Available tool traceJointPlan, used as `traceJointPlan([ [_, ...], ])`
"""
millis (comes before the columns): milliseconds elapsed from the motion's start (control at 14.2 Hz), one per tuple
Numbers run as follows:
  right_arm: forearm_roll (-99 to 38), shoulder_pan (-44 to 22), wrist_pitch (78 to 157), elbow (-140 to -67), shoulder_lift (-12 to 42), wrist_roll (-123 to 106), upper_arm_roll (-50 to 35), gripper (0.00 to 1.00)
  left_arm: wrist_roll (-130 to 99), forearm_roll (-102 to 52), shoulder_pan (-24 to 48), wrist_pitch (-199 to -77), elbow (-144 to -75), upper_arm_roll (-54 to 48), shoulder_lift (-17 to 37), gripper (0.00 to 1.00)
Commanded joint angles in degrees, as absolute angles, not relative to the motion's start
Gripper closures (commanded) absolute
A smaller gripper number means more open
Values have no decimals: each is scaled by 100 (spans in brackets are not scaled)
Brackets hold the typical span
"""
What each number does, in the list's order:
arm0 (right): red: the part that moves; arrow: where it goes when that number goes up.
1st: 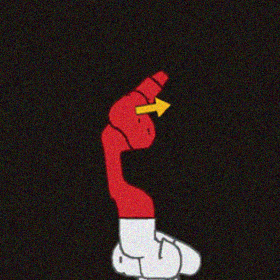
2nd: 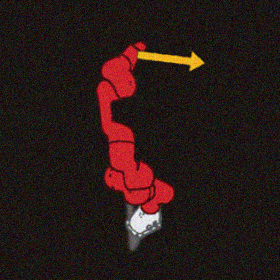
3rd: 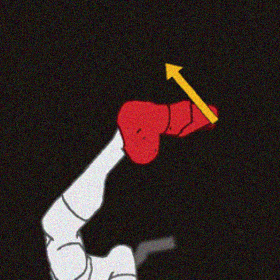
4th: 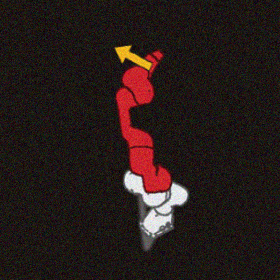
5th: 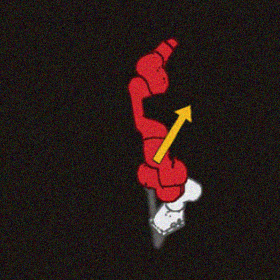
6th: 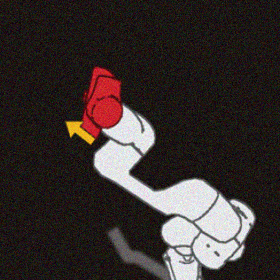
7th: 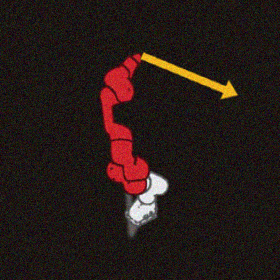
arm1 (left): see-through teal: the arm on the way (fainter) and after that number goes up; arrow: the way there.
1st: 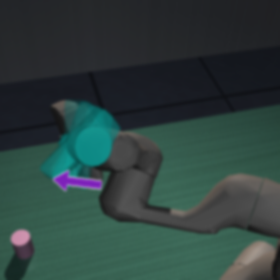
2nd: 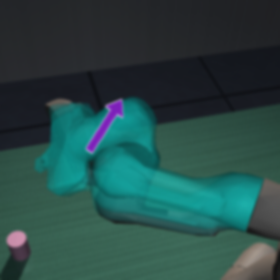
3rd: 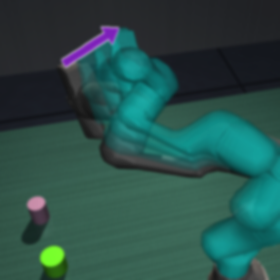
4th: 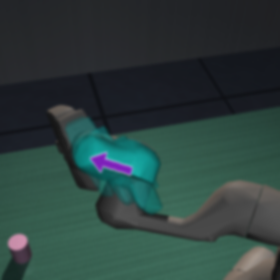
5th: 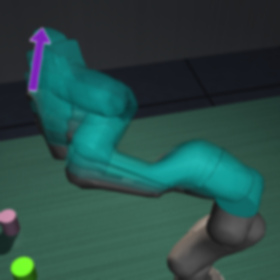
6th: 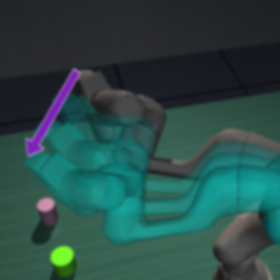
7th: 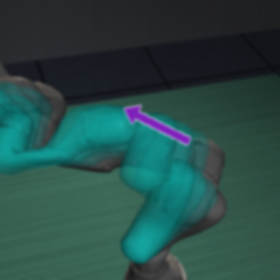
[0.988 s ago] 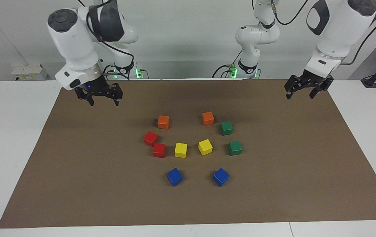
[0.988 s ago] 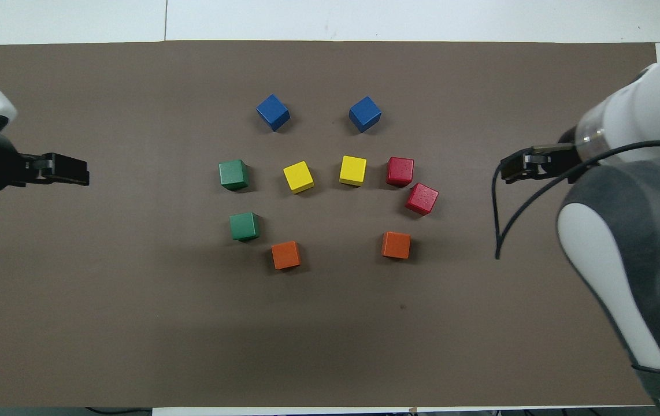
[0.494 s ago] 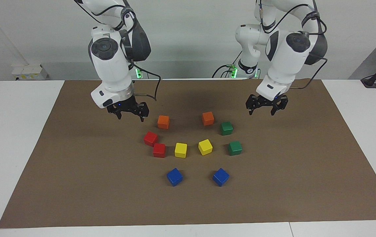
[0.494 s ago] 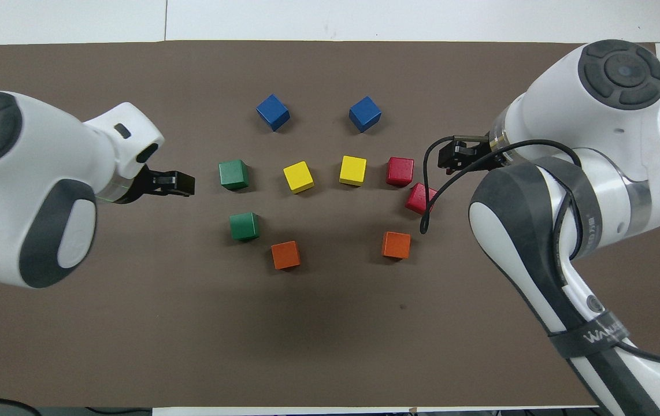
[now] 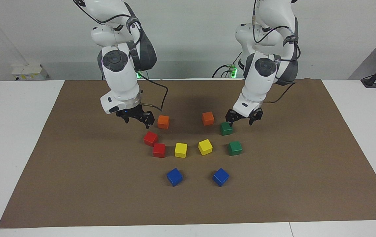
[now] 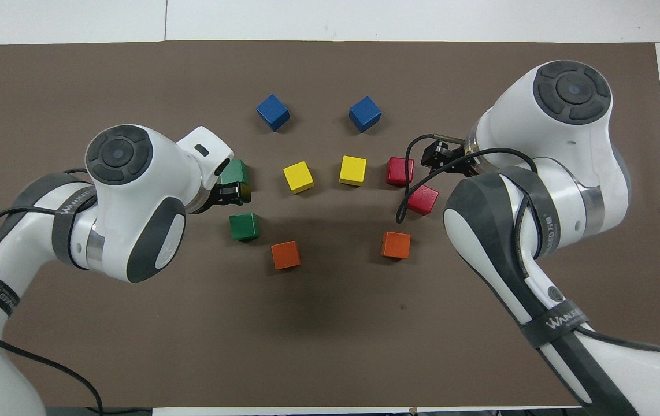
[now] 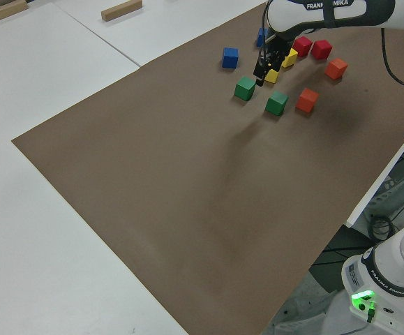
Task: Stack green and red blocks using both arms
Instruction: 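Grasp the green block with the left gripper while the right gripper grasps red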
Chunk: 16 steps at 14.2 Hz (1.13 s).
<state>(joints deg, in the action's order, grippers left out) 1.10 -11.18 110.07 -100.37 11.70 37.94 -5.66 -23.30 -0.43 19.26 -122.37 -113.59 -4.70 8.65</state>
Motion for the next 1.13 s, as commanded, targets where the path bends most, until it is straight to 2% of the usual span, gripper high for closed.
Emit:
traceJointPlan([
  [0,53,-1125,11188,-10169,1177,4034,-554,0,-2661,-70,2144,-12419,-11426,-369,940,0],
  [424,53,-1125,11758,-10537,1222,4263,-554,1,-2769,-9,2364,-13130,-12040,-360,1028,0],
  [1059,53,-1432,12559,-10784,1432,4403,-554,1,-2927,-9,2373,-13667,-12305,-360,1125,0],
])
